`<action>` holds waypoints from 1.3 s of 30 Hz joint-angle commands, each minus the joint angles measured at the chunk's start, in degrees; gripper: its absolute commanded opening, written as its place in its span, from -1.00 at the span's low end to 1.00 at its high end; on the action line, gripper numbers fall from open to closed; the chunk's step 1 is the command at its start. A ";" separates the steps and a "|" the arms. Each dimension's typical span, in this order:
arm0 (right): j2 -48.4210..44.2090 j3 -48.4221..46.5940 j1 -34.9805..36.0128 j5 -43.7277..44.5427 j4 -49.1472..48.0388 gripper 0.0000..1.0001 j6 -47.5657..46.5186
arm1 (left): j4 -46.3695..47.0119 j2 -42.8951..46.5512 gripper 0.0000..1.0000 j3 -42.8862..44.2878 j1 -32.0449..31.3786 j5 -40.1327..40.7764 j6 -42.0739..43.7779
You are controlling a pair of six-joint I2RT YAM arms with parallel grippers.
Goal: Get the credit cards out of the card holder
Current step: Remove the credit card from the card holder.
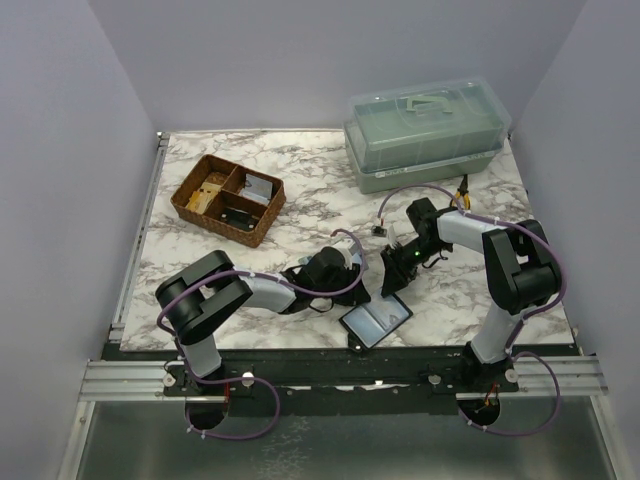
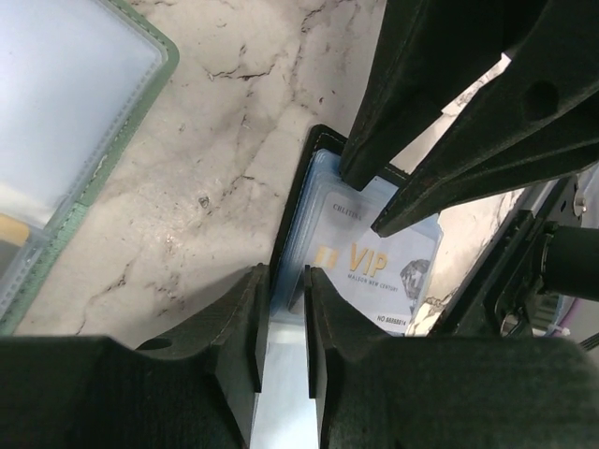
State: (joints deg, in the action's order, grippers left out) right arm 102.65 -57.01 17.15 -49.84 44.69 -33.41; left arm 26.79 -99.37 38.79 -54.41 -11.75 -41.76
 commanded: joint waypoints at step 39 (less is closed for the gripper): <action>-4.16 -1.55 -1.63 -4.79 6.36 -0.21 -6.31 | -0.16 9.24 0.41 -5.11 2.46 -2.32 -7.84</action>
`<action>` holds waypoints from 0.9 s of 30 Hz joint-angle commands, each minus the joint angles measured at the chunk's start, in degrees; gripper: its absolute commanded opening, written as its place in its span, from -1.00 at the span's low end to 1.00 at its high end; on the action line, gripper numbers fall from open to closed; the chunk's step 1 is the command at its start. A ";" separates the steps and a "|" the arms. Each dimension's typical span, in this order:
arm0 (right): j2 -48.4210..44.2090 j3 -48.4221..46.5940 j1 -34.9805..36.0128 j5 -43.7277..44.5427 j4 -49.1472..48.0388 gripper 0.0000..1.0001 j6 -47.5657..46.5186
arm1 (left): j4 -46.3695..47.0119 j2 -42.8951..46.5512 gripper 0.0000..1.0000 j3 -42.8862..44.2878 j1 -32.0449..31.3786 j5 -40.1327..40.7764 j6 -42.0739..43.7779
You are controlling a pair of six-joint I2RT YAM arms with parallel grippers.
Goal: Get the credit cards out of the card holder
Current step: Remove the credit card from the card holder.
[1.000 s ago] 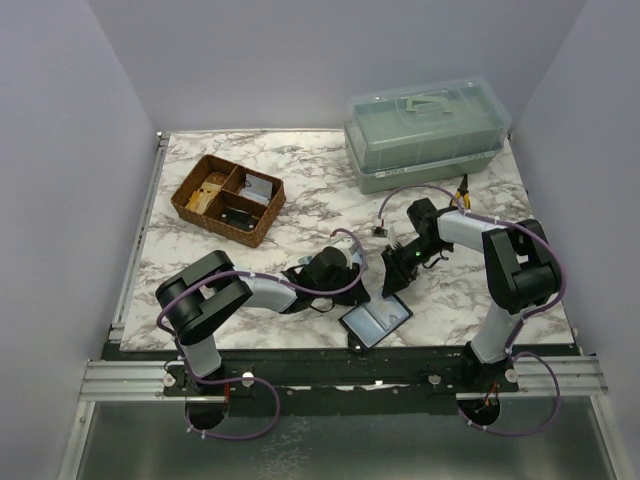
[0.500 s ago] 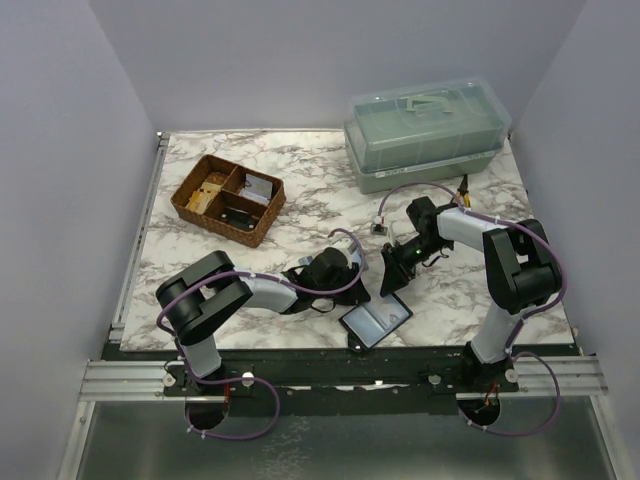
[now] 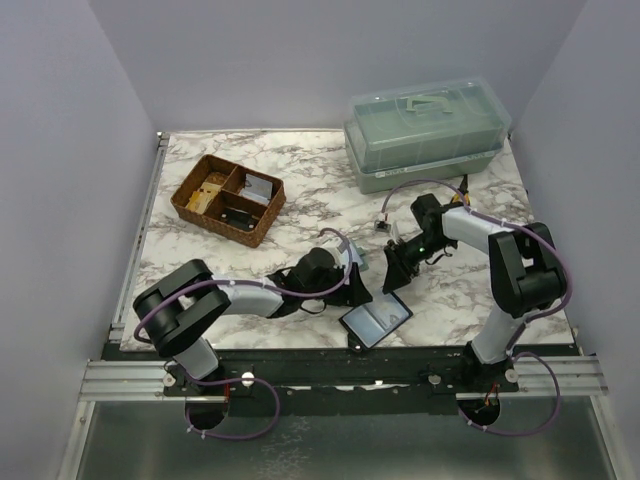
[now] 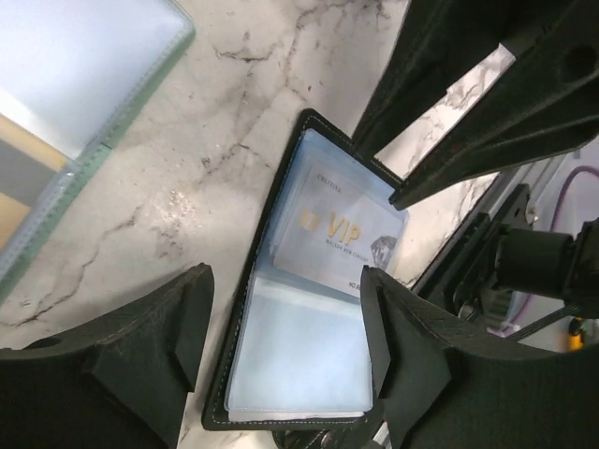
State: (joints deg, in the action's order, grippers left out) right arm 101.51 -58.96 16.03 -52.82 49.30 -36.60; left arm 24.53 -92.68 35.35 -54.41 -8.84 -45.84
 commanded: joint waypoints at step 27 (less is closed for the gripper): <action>-33.07 25.54 -0.48 -3.73 -6.10 0.58 -51.28 | 4.57 -0.69 0.27 2.90 4.23 -16.97 -5.05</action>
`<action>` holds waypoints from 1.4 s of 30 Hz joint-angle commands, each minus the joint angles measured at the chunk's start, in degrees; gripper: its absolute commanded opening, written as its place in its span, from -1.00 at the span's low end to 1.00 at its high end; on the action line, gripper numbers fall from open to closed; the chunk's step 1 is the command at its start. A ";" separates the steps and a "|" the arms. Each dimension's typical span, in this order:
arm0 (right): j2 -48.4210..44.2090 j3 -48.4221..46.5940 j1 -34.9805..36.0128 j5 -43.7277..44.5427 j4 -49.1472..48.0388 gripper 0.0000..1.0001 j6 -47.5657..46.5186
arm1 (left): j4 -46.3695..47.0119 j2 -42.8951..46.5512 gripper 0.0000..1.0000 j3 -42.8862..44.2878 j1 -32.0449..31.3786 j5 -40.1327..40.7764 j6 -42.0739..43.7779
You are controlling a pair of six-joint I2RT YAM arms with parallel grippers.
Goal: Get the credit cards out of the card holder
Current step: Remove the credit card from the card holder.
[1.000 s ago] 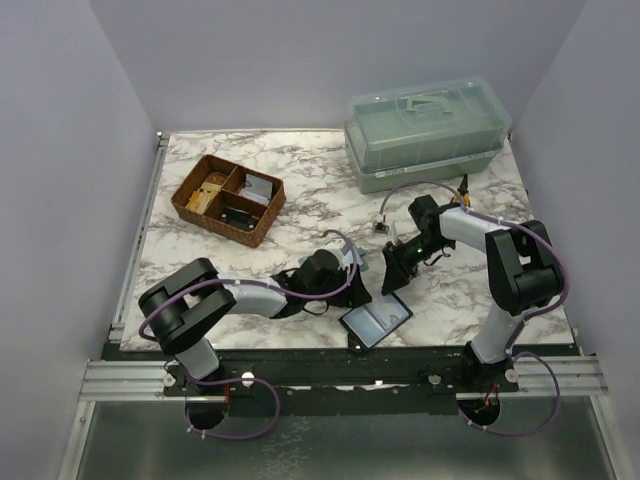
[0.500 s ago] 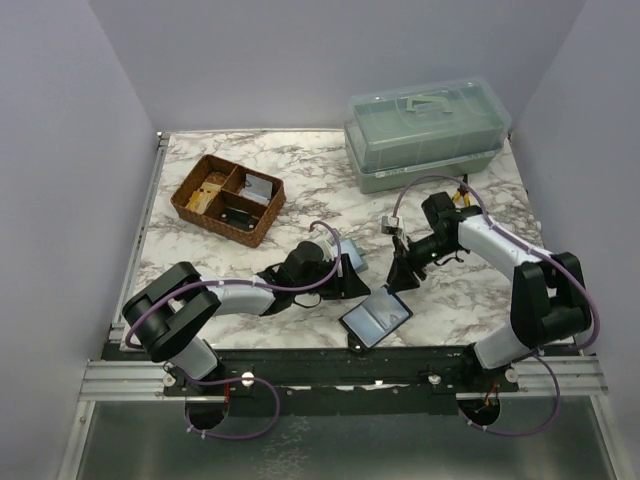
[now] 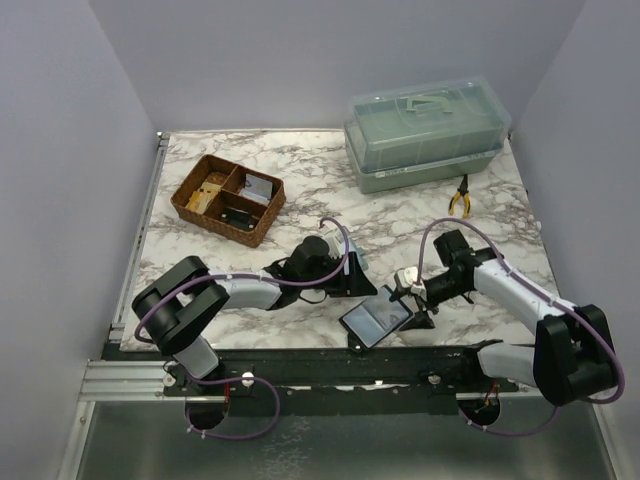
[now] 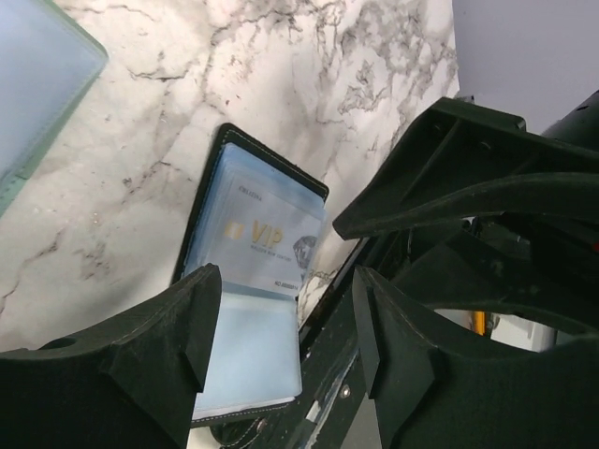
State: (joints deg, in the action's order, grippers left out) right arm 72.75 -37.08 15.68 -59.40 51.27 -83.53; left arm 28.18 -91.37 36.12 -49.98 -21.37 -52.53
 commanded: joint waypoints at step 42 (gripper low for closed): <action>-4.48 4.33 -0.13 7.29 -23.73 0.48 19.96 | 7.38 -11.03 0.02 1.09 -1.20 -6.17 0.90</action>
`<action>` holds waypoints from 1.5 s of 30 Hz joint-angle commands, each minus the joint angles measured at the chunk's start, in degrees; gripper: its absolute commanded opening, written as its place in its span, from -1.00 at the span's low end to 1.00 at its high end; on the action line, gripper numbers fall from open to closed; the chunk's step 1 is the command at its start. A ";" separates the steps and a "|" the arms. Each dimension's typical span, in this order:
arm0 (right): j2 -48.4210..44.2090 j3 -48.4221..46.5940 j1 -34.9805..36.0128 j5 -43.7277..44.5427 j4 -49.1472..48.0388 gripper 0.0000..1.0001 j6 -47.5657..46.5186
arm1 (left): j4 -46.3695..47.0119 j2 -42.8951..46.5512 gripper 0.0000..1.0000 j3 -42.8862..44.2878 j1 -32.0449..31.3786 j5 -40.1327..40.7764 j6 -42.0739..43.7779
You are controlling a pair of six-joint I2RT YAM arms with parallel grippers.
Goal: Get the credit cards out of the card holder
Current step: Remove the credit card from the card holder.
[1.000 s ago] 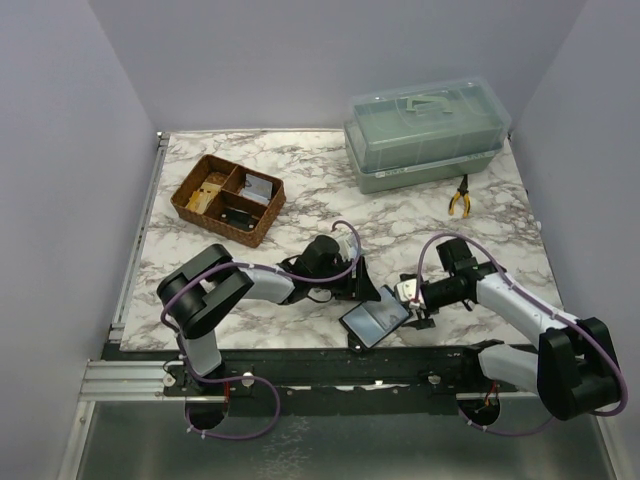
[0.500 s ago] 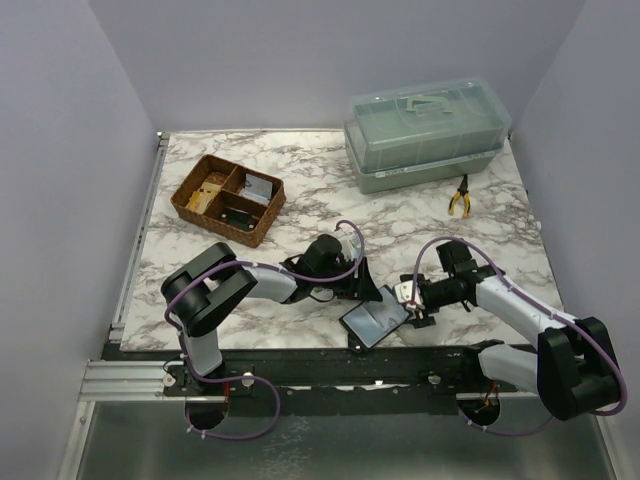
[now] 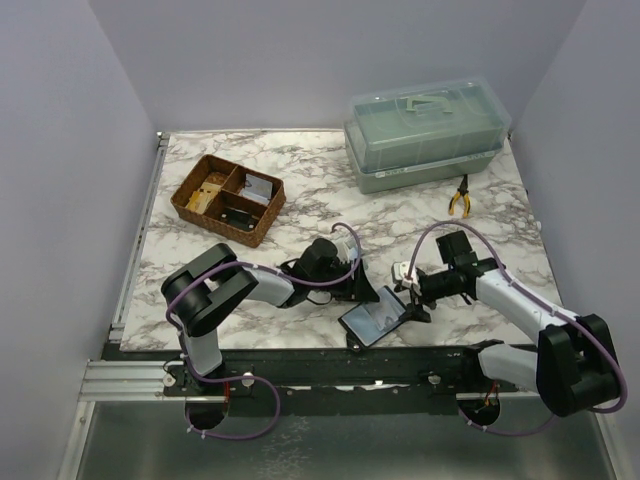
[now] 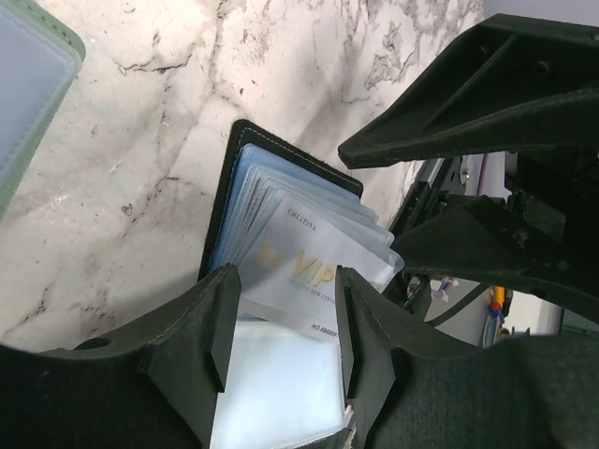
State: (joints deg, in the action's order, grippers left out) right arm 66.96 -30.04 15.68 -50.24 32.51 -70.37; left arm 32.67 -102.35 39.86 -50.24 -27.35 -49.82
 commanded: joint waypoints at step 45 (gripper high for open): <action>13.47 -11.93 5.94 -7.81 -2.33 -0.15 19.18 | 15.34 11.12 0.10 -16.20 -3.46 8.19 -2.37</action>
State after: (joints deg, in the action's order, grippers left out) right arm 79.31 -39.44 20.91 -55.46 30.44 -53.98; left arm 45.17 -92.66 25.41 -53.39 -20.88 -51.42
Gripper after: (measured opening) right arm 0.434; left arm 0.551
